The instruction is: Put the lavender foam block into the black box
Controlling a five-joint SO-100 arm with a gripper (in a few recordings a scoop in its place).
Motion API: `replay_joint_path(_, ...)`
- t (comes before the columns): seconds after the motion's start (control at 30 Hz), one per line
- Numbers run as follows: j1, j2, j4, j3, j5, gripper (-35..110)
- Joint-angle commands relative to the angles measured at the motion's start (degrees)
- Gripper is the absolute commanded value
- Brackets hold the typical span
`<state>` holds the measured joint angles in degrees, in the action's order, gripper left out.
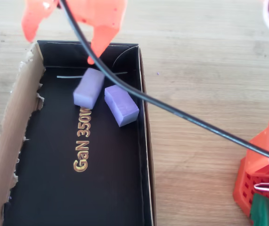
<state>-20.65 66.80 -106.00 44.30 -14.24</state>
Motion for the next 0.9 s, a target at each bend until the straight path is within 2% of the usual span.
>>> replay_joint_path(0.0, -4.9, 13.1, 3.2, 8.9, -3.4, 0)
replay_joint_path(0.13, -17.1, 30.9, 9.6, 29.9, -5.8, 0)
replay_joint_path(0.27, -38.8, 48.6, 17.2, 50.1, -5.9, 0)
replay_joint_path(0.37, -55.9, 59.2, 28.0, 64.0, -5.7, 0)
replay_joint_path(0.47, -66.7, 63.8, 38.3, 74.8, -4.5, 0)
replay_joint_path(0.57, -70.9, 74.4, 46.3, 86.0, -0.4, 0)
replay_joint_path(0.73, -69.2, 89.1, 45.0, 98.7, -3.8, 0)
replay_joint_path(0.87, -65.7, 104.2, 45.6, 110.1, -2.1, 0)
